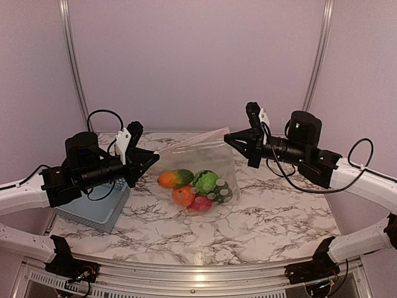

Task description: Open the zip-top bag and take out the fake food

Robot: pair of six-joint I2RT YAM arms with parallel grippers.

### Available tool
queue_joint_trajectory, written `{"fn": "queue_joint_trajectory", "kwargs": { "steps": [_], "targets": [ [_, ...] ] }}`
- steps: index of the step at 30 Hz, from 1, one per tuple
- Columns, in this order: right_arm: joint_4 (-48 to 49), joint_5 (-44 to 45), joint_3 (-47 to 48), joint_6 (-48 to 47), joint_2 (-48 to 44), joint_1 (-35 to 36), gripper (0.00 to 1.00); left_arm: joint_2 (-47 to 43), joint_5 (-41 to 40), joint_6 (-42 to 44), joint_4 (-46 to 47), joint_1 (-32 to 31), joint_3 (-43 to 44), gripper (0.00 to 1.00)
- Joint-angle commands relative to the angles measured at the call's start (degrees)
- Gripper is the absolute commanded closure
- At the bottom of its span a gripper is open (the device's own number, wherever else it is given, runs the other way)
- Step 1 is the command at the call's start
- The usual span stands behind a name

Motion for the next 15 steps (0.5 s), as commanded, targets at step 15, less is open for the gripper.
{"fn": "queue_joint_trajectory", "kwargs": {
  "steps": [15],
  "targets": [
    [2.93, 0.97, -5.20, 3.72, -7.01, -7.58, 1.00, 0.84, -2.54, 2.91, -5.20, 4.82, 1.83, 0.95]
  ]
}}
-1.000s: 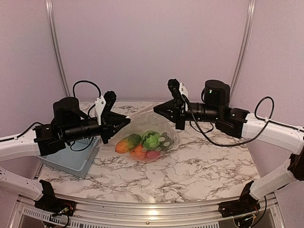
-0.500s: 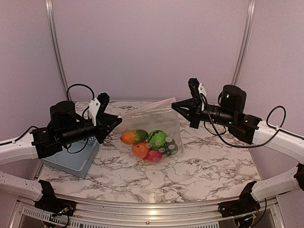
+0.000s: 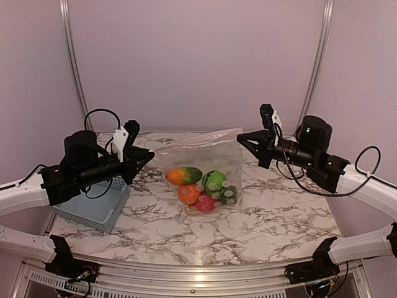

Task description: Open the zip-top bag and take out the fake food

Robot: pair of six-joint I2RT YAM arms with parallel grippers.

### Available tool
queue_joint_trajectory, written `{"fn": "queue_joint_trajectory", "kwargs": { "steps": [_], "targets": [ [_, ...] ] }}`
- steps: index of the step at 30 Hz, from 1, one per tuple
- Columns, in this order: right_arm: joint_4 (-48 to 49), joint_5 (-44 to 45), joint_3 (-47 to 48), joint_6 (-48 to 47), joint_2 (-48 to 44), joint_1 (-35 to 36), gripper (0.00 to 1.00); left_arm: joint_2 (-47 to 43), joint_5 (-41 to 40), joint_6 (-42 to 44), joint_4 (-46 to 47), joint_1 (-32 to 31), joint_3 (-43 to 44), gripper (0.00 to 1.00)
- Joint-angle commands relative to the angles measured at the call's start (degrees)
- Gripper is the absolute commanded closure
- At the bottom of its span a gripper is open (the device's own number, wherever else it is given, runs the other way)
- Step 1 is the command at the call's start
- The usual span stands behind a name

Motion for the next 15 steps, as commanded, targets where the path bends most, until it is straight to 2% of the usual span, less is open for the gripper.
{"fn": "queue_joint_trajectory", "kwargs": {
  "steps": [1, 3, 4, 9, 10, 12, 15],
  "targets": [
    [1.67, -1.46, 0.91, 0.78, -0.80, -1.87, 1.00, 2.80, -0.08, 3.80, -4.66, 1.43, 4.01, 0.95],
    [-2.19, -5.88, 3.03, -1.03, 0.08, -1.55, 1.00, 3.74, 2.91, 5.62, -5.11, 1.35, 5.48, 0.95],
    [-4.23, -7.30, 4.07, -2.14, 0.41, -1.17, 0.95, 3.88, 4.12, 6.50, -5.14, 1.28, 6.15, 0.95],
    [-11.74, -8.09, 9.20, -4.70, -0.60, 0.96, 0.36, 3.56, 7.70, 10.49, -5.39, 1.09, 7.79, 0.95],
    [-13.59, -8.19, 10.61, -5.28, -0.73, 1.24, 0.29, 3.43, 8.33, 11.00, -5.56, 1.00, 8.11, 0.95],
    [-17.15, -7.96, 13.66, -6.62, -0.55, 1.93, 0.24, 3.23, 9.21, 12.03, -5.71, 0.68, 8.50, 0.95],
    [-22.17, -5.42, 19.09, -7.01, 1.10, 2.81, 0.25, 3.18, 9.84, 13.65, -6.27, -0.07, 9.08, 0.94]
  ]
}}
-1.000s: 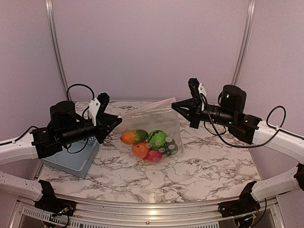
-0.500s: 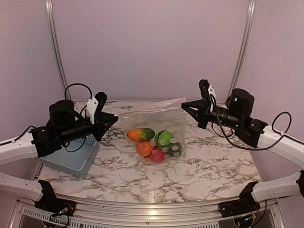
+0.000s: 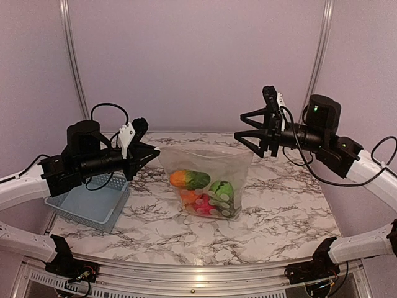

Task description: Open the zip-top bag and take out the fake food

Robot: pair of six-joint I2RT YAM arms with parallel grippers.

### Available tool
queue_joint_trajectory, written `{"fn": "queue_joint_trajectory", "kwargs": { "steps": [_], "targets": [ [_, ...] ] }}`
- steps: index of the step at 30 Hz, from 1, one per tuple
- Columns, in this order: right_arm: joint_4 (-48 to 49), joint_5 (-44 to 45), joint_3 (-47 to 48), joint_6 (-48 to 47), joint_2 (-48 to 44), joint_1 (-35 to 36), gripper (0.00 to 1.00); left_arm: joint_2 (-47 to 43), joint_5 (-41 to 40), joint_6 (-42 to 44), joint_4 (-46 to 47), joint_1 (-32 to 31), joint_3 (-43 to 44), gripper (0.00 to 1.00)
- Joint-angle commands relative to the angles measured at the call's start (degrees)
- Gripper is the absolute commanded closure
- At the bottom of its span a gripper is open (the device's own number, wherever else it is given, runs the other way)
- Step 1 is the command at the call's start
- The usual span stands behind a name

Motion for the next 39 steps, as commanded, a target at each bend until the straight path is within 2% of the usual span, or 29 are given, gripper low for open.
{"fn": "queue_joint_trajectory", "kwargs": {
  "steps": [1, 8, 17, 26, 29, 33, 34, 38, 39],
  "targets": [
    [-11.26, 2.17, 9.61, -2.10, 1.78, 1.90, 0.26, -0.18, 2.39, 4.02, -2.13, -0.92, 3.16, 0.94],
    [-29.51, 9.58, 24.42, -3.82, 10.59, 8.42, 0.37, 1.65, 1.57, 6.17, -5.38, -2.58, 6.17, 0.95],
    [-40.86, 15.20, 32.12, 0.96, 17.54, 17.39, 0.39, 2.95, 0.34, 7.41, -5.54, -4.01, 7.85, 0.95],
    [-48.19, 21.32, 37.36, 2.29, 23.12, 18.29, 0.48, 3.36, -0.17, 7.67, -5.56, -4.80, 8.30, 0.95],
    [-49.97, 22.77, 38.10, 2.37, 24.72, 18.26, 0.55, 3.46, -0.47, 7.79, -5.56, -4.90, 8.40, 0.95],
    [-50.98, 20.48, 38.28, 2.18, 26.33, 18.31, 0.63, 3.78, -1.07, 7.87, -5.39, -4.89, 8.56, 0.95],
    [-51.06, 20.48, 38.30, 2.19, 26.58, 18.24, 0.68, 3.85, -1.35, 7.87, -5.32, -4.91, 8.58, 0.95],
    [-50.58, 22.55, 38.26, 2.55, 26.92, 18.22, 1.00, 3.96, -2.24, 7.69, -4.85, -4.91, 8.13, 0.95],
    [-50.10, 22.66, 38.18, 2.74, 26.86, 18.07, 1.00, 4.01, -2.56, 7.51, -4.58, -4.89, 8.02, 0.95]
  ]
}}
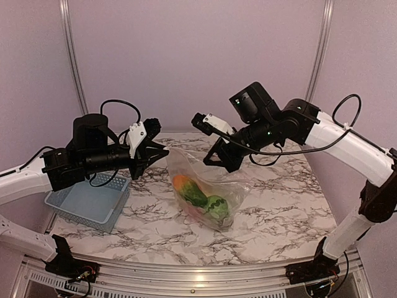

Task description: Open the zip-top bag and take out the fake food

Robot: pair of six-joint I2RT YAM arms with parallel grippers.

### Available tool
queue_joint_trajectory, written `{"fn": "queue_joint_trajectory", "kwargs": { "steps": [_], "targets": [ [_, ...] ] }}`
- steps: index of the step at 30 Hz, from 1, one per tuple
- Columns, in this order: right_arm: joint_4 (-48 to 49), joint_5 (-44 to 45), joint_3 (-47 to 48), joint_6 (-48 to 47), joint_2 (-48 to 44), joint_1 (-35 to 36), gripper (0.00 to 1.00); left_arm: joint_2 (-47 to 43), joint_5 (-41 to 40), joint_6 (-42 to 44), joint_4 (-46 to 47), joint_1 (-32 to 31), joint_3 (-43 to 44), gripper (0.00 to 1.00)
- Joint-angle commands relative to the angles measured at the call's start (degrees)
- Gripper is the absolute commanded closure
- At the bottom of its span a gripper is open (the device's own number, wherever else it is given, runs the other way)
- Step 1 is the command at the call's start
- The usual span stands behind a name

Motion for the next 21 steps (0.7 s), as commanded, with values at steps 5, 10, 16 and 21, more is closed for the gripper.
{"fn": "queue_joint_trajectory", "kwargs": {
  "steps": [5, 10, 16, 21],
  "targets": [
    [5.13, 0.95, 0.29, 3.64, -2.08, -3.53, 1.00, 0.75, -7.00, -3.83, 3.11, -0.13, 0.46, 0.72],
    [13.68, 0.11, -4.32, 7.81, -6.78, -12.10, 1.00, -0.22, -12.41, -8.46, 6.22, 0.48, -0.79, 0.26],
    [22.18, -2.64, -9.01, 12.63, -10.36, -22.50, 1.00, -0.26, -14.04, -18.11, 8.28, 4.08, -1.06, 0.01],
    [24.70, 1.63, -8.59, 14.38, -11.53, -26.59, 1.00, 2.07, -13.20, -26.64, 7.14, 7.96, 0.28, 0.01]
  ]
}}
